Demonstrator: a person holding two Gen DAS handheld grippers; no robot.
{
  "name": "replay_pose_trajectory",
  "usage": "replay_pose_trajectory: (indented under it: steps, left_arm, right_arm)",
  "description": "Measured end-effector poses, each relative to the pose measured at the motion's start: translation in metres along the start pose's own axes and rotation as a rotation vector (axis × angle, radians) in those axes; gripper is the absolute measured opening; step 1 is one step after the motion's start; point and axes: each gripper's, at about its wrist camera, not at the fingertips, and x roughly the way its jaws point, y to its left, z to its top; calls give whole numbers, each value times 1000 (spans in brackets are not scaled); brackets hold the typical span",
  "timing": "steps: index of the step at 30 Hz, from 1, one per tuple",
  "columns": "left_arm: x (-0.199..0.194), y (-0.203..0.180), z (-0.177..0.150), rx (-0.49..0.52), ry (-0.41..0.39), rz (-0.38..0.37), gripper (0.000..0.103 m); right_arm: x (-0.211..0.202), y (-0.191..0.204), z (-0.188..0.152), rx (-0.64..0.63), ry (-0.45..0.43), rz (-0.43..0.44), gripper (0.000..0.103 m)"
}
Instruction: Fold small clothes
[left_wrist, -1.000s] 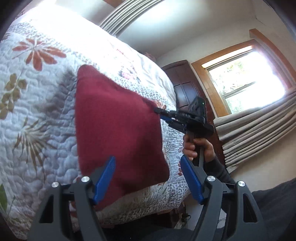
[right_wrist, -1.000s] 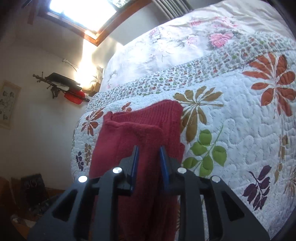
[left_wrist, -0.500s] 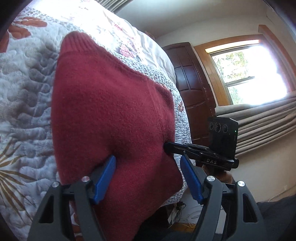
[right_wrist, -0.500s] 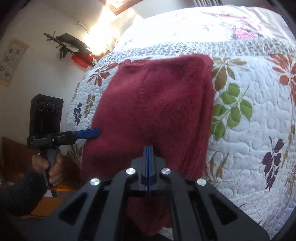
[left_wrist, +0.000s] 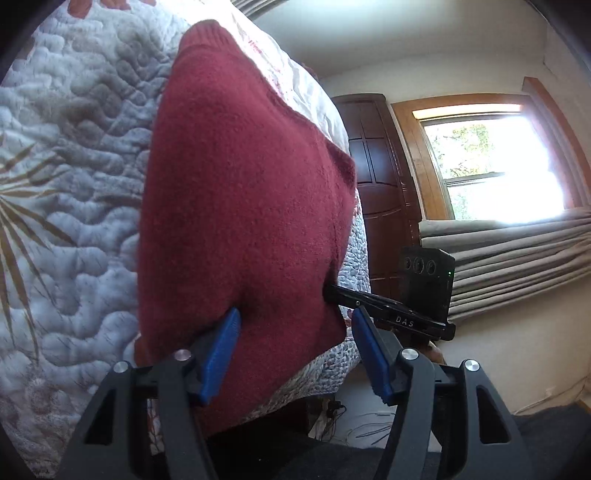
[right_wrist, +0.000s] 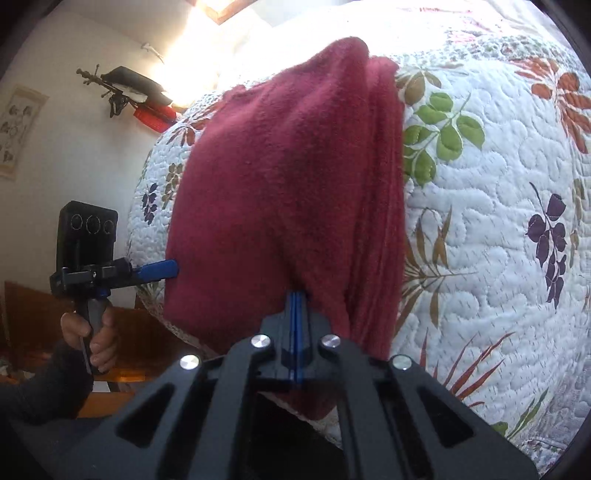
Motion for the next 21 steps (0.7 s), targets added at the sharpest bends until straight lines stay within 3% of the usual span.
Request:
replay_pose_trajectory:
  steps: [3,6,7,9,12,17,18,19,20,21]
  left_arm:
    - [-14,-11,-18,41,-9,-1,66]
    - [-5,-4,-31,44,25,49,68]
    - [1,2,-33,33,38,70,68]
    - [16,16,-35,25,65,113,68]
    - [24,22,-34,3,68,105,68]
    - [20,0,-31,16,60,114,79]
    - [14,-5,-34,16,50,133,87]
    - [6,-13,-36,36,25,183,95]
    - [-2,-25,-40,80,-2,273,98]
    - [-10,-39,-44,138,-30,367,99]
  right_arm:
    - [-22,19,-13,-23,-49,13,7]
    - [-6,25,-31,-31,-8,-16,8]
    - [4,20,-35,-22,13,-60,2]
    - [19,8,-38,21,29,-110,0]
    - [21,-5,-40,99,6,-87,0]
    - [0,5,-47,124,-49,-106,2]
    - [-6,11,-50,136,-65,-112,11]
    - [-10,17,-54,144,-79,-122,31]
    - [-16,24,-58,147,-98,-143,43]
    - [-22,34,-60,147,-120,-181,68]
